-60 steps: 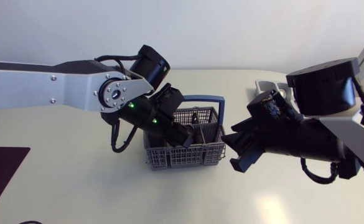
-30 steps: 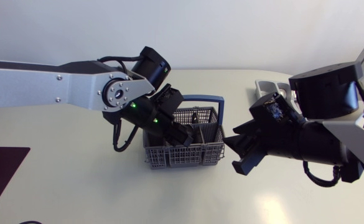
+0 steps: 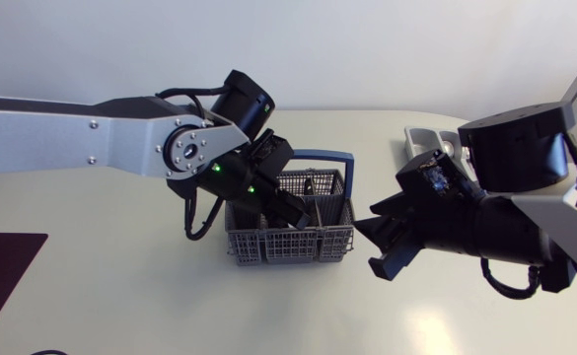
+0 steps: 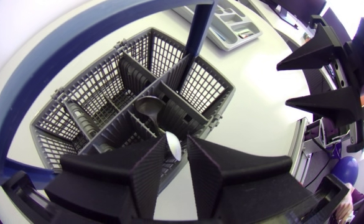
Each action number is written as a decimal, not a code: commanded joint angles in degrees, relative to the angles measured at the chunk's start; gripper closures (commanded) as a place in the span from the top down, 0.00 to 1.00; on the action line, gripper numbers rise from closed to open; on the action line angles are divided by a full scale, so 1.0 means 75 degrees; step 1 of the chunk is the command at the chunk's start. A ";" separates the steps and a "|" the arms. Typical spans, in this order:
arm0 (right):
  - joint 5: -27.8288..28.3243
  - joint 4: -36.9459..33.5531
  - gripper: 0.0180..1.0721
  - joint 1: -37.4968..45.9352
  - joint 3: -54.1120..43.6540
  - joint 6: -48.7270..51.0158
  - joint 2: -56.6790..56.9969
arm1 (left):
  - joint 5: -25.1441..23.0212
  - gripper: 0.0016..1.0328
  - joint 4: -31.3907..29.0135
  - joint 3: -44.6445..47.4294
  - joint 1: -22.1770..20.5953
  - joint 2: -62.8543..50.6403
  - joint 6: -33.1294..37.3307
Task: Sort the cutlery from the basket into the organizer compartments.
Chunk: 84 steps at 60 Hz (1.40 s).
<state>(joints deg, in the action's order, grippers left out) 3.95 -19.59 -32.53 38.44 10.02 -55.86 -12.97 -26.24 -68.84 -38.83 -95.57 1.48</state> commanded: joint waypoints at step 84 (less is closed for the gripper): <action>-0.0081 -0.0083 0.50 0.0037 -0.0226 -0.0176 0.0135 | -0.1259 0.03 -0.1212 -0.1040 0.0478 0.0625 -0.0244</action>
<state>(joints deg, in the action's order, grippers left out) 3.95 -19.57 -32.53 37.65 10.02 -55.37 -22.06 -33.58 -73.95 -35.70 -92.82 0.10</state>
